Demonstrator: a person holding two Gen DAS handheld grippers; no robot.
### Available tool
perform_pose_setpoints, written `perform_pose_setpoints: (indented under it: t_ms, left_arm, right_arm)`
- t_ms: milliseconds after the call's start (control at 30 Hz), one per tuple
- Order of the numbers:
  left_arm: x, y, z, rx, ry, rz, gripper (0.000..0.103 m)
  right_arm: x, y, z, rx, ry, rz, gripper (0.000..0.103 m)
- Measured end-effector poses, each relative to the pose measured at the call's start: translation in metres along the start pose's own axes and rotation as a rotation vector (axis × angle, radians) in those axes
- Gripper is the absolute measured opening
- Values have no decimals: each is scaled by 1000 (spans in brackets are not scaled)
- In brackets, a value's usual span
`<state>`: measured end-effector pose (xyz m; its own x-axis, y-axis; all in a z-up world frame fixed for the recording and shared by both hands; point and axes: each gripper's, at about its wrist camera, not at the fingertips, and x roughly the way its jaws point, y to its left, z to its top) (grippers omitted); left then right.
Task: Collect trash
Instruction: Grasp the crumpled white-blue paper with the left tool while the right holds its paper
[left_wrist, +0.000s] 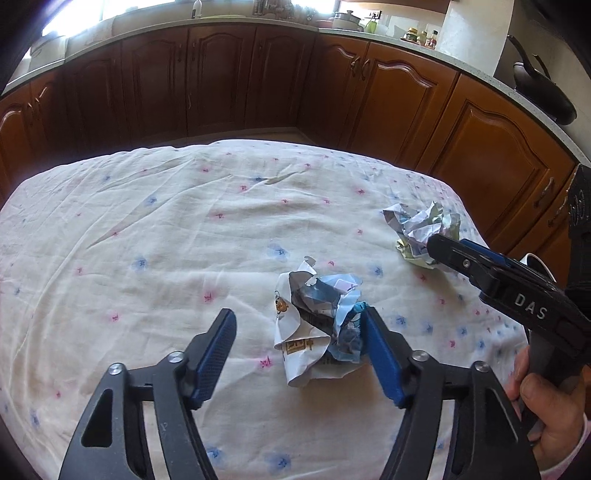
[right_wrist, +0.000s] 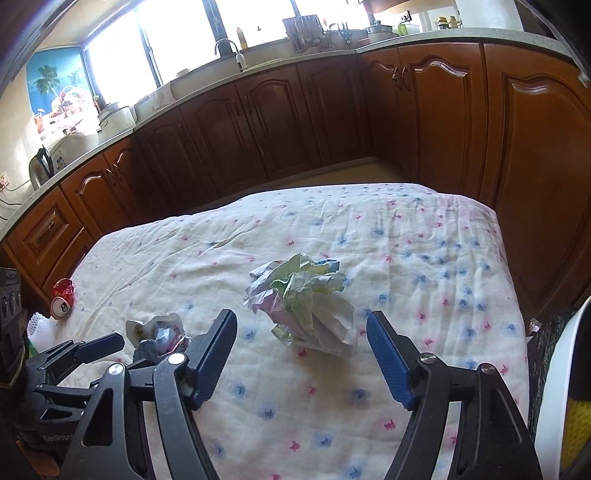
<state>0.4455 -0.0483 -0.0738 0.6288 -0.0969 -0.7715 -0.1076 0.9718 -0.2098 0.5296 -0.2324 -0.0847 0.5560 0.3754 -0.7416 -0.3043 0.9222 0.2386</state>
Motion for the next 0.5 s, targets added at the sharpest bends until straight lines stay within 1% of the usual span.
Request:
perform_pose_setpoints:
  t_ms: [33,67,100,133,233,300,500]
  left_arm:
    - [3,0,0,-1,8,-12,52]
    - [6,0,0,-1,12,-28,48]
    - [7,1,-1,-1,14,-41,40]
    - [7,0,-1,2,8,-40,39]
    - [2,-3,-2,18,-15,-42,35]
    - [-3,-6,-4,28,-23,-50,34]
    - [-18,-22,-11,69,-45,-84,33]
  right_arm:
    - [4,1,-1,-4,10,-5,54]
    - [7,1,-2,-4,20,-10,46]
    - [9,0,-4,-2,28,-12,32]
    - [10,-1,-5,3,27,-11,28]
    - [0,-7,-11,36,6,-1,23]
    - [-10,-11,-15,59,-6,7,21]
    - [-42,-13,-33,101,-27,25,20]
